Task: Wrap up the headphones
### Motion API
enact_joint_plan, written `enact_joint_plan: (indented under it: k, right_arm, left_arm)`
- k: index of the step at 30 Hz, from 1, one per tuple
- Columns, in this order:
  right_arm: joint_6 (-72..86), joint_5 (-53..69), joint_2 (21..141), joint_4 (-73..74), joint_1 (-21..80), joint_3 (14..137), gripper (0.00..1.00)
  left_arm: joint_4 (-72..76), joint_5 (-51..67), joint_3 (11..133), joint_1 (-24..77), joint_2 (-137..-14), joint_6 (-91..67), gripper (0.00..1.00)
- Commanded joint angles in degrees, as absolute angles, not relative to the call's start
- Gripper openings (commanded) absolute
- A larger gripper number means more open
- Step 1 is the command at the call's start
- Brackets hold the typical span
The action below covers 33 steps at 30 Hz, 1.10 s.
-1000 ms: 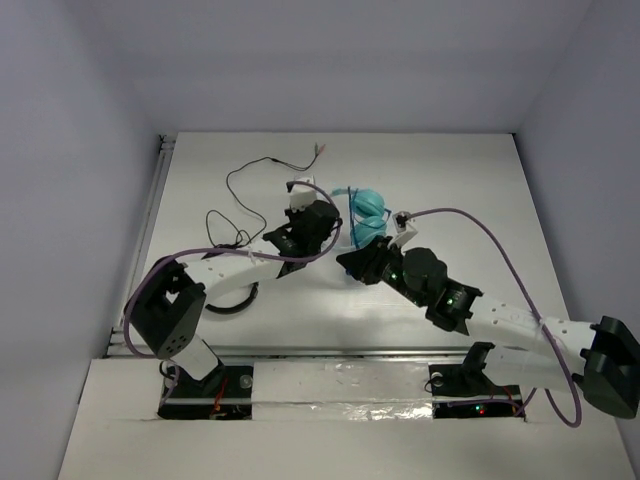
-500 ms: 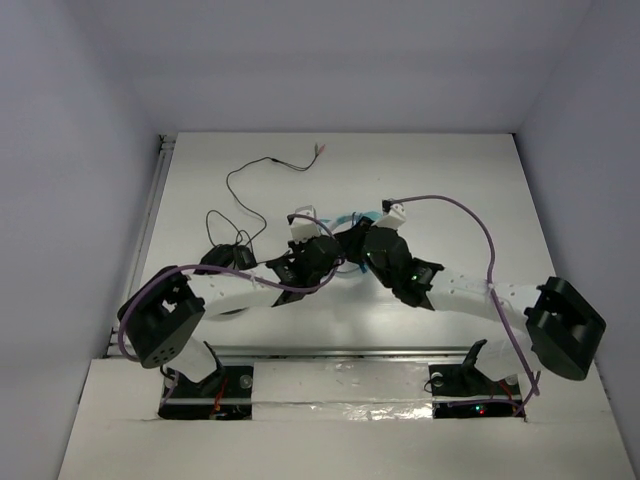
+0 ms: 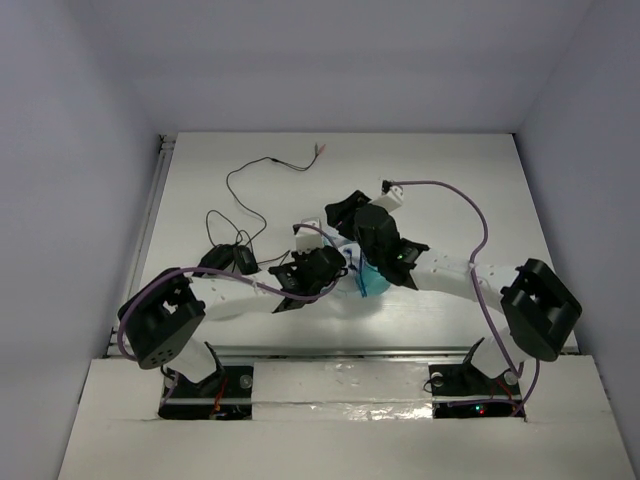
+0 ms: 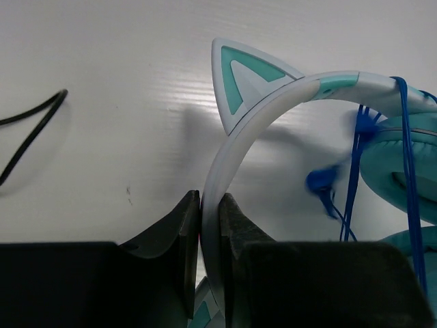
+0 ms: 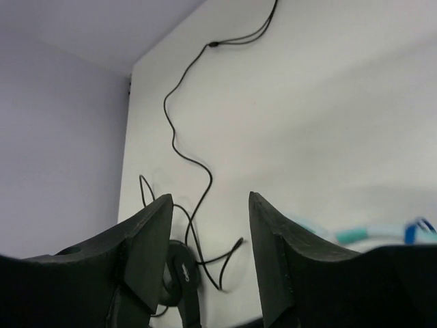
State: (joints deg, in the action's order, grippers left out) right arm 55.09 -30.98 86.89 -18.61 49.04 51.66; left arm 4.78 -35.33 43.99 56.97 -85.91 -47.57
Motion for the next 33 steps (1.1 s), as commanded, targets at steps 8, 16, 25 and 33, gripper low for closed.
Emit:
enact_joint_plan:
  k: [8, 16, 25, 33]
  right_arm:
    - [52.74, -31.64, 87.72, -20.48, 47.20, 55.72, 0.56]
    - [45.89, -33.92, 78.76, -16.36, 46.67, 54.32, 0.48]
    - [40.52, -37.09, 60.76, -8.98, 46.67, 46.41, 0.42]
    - [39.29, -39.72, 48.27, 0.00, 46.67, 40.88, 0.88]
  left_arm:
    - [5.36, -33.40, 45.26, 57.66, -82.00, -48.69, 0.00]
    - [4.66, -34.98, 46.84, 57.66, -81.83, -46.76, 0.00]
    - [9.83, -35.43, 52.11, 54.94, -86.92, -40.00, 0.01]
    - [17.93, -32.17, 52.38, 50.10, -92.98, -34.98, 0.20]
